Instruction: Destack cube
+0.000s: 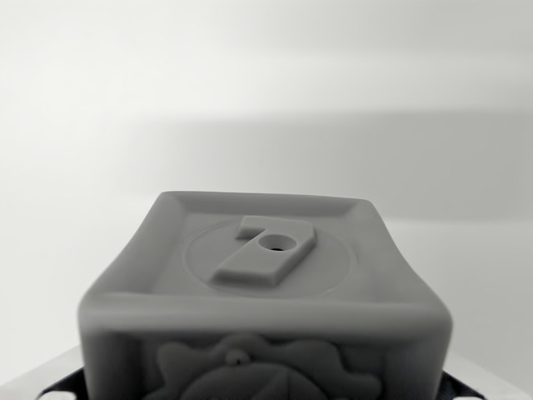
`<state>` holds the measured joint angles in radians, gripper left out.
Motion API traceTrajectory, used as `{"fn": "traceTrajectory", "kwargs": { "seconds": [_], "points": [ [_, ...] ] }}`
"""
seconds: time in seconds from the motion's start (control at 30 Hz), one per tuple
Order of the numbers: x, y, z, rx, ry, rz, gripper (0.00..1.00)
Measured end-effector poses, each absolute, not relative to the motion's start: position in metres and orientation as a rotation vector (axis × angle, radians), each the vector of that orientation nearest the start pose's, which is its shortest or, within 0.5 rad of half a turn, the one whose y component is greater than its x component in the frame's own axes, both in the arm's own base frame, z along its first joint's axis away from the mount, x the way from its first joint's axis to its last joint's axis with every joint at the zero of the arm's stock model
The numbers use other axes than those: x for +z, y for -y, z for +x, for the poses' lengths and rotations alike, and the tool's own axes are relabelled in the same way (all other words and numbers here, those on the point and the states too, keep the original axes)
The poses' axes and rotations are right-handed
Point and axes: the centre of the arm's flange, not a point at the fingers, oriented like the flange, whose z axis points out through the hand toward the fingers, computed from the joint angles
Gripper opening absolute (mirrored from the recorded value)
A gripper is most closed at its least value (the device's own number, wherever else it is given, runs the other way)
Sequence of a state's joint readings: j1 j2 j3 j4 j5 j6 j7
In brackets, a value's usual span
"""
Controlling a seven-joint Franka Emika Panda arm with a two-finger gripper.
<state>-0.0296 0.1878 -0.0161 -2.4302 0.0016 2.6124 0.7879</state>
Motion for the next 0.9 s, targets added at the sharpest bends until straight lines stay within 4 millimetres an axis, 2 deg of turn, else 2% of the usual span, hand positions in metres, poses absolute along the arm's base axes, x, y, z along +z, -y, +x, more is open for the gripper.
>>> {"fn": "traceTrajectory", "kwargs": {
  "seconds": [0.9],
  "points": [
    [0.215, 0.065, 0.462, 0.008, -1.196, -2.909, 0.0]
  ]
}}
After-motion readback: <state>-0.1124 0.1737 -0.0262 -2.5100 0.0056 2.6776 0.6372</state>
